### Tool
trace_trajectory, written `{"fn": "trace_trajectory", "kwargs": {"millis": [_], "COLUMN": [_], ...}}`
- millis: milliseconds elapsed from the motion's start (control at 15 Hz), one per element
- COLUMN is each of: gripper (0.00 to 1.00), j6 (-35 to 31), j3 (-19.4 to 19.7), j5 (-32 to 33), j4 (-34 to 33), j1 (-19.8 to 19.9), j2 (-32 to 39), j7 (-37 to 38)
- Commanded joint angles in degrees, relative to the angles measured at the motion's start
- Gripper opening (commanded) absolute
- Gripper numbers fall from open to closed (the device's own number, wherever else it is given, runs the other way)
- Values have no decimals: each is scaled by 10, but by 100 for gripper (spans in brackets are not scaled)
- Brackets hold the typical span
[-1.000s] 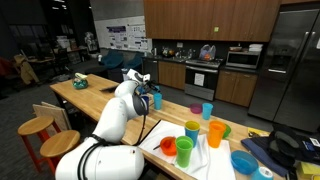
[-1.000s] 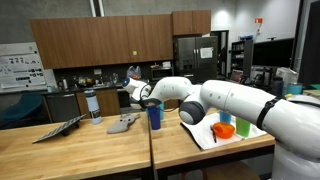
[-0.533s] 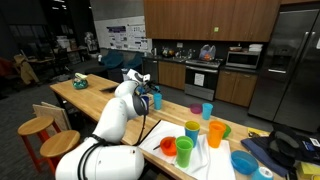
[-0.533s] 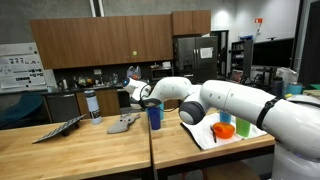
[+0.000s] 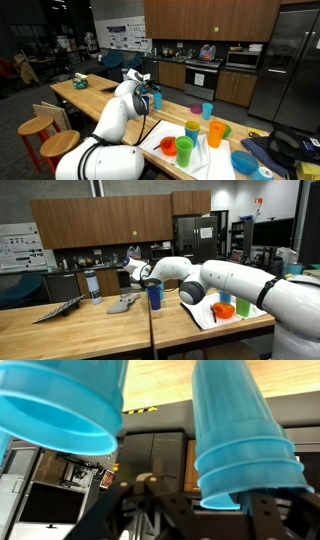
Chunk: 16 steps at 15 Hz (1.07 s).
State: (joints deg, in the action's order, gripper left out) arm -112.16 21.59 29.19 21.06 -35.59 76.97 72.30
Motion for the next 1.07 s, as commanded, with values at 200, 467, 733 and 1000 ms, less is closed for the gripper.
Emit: {"fn": "trace_trajectory", "kwargs": {"millis": [200,467,733,1000], "gripper": [100,100,100,100], "j6": [2,2,4,9], "j3": [21,26,30,37], "j5": [9,12,15,19], "j4": [-1,-3,-5,-7], "j1": [1,2,0,-2], "j2": [-12,-15,-15,-19], "j7": [3,4,8,12]}}
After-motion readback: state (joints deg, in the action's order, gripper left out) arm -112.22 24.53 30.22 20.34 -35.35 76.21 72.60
